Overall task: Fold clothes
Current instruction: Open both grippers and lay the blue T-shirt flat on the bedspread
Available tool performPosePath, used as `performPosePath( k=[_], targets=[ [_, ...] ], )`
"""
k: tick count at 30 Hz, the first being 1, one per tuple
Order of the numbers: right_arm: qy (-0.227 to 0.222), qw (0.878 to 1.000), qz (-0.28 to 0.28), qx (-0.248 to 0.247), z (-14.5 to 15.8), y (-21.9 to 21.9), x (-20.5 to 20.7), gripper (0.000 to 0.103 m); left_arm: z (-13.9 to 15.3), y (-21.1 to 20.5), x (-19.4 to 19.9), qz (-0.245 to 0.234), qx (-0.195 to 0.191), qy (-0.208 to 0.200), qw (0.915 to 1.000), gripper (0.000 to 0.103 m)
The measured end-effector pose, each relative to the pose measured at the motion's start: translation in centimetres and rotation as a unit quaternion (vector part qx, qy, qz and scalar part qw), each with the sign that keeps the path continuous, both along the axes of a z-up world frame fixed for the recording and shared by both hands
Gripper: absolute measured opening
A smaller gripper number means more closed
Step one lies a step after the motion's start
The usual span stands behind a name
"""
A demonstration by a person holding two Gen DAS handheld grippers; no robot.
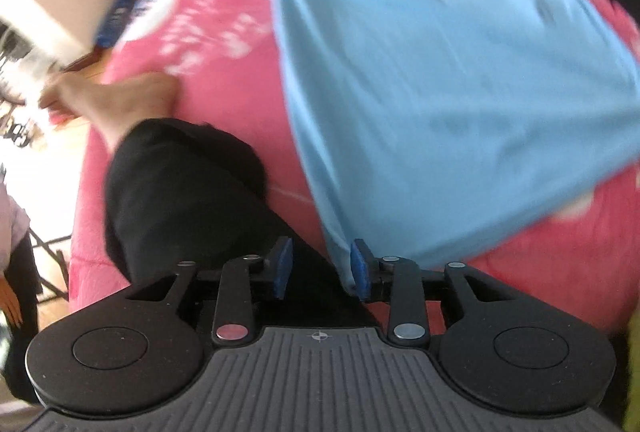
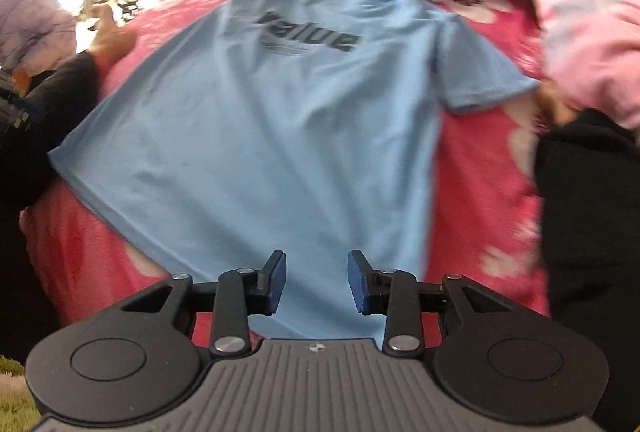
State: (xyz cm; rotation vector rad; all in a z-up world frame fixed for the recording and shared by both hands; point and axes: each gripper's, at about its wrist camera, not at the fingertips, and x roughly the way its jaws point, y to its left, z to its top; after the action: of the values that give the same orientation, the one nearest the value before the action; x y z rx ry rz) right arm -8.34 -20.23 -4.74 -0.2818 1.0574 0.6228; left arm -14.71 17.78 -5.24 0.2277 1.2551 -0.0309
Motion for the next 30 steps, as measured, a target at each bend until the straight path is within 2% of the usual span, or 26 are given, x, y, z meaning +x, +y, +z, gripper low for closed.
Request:
performPosePath(
  k=[4,7,10,14,16,18,20,21,24,27,29,30],
  targets=[
    [0.026,1.000,0.014,0.007,-2.2,1.4,-0.2,0.030,0.3,0.2,-0.1,0.011,-0.018,-0.039,0.9990,0.034],
    [0.042,0.999,0.008,0.011,-2.9,1.5,0.0,0.029,-0.4,-0.5,0.2,0.000,-0.026,-0.029,0.9992,0.034],
    [0.035,0.999,0.000,0.015,-2.4,1.1,0.3,0.029,-1.4,-0.7,1.4,-0.017,-0.037,-0.006,0.9991,0.034],
    [0.044,0.999,-0.017,0.020,-2.6,0.3,1.1,0.029,-2.0,-0.7,3.2,-0.043,-0.082,0.017,0.9956,0.034],
    [0.046,0.998,-0.020,0.023,-2.7,0.1,1.3,0.029,-3.2,-1.2,3.7,-0.059,-0.085,0.053,0.9932,0.034],
    [0.046,0.998,-0.019,0.025,-2.9,0.0,1.4,0.029,-5.9,-1.6,3.6,-0.069,-0.050,0.134,0.9873,0.035],
    [0.041,0.999,-0.021,0.027,-2.9,-0.4,1.4,0.029,-8.0,-2.5,2.8,-0.090,0.036,0.192,0.9766,0.034],
    [0.042,0.998,-0.027,0.028,-2.8,-0.7,1.4,0.029,-7.8,-3.1,2.3,-0.116,0.047,0.190,0.9738,0.035],
    [0.042,0.998,-0.043,0.031,-2.4,-2.0,1.5,0.029,-5.0,-3.6,2.6,-0.105,0.011,0.159,0.9816,0.040],
    [0.029,0.998,-0.054,0.027,-2.1,-3.1,1.7,0.029,-2.0,-3.5,3.5,-0.076,-0.017,0.087,0.9932,0.045],
    [0.036,0.997,-0.062,0.023,-2.5,-3.5,2.0,0.029,-1.2,-3.9,4.2,-0.069,-0.026,0.031,0.9968,0.047],
    [0.046,0.997,-0.067,0.020,-3.0,-3.6,2.3,0.029,-1.6,-4.3,4.7,-0.064,-0.031,0.017,0.9973,0.048]
  ],
)
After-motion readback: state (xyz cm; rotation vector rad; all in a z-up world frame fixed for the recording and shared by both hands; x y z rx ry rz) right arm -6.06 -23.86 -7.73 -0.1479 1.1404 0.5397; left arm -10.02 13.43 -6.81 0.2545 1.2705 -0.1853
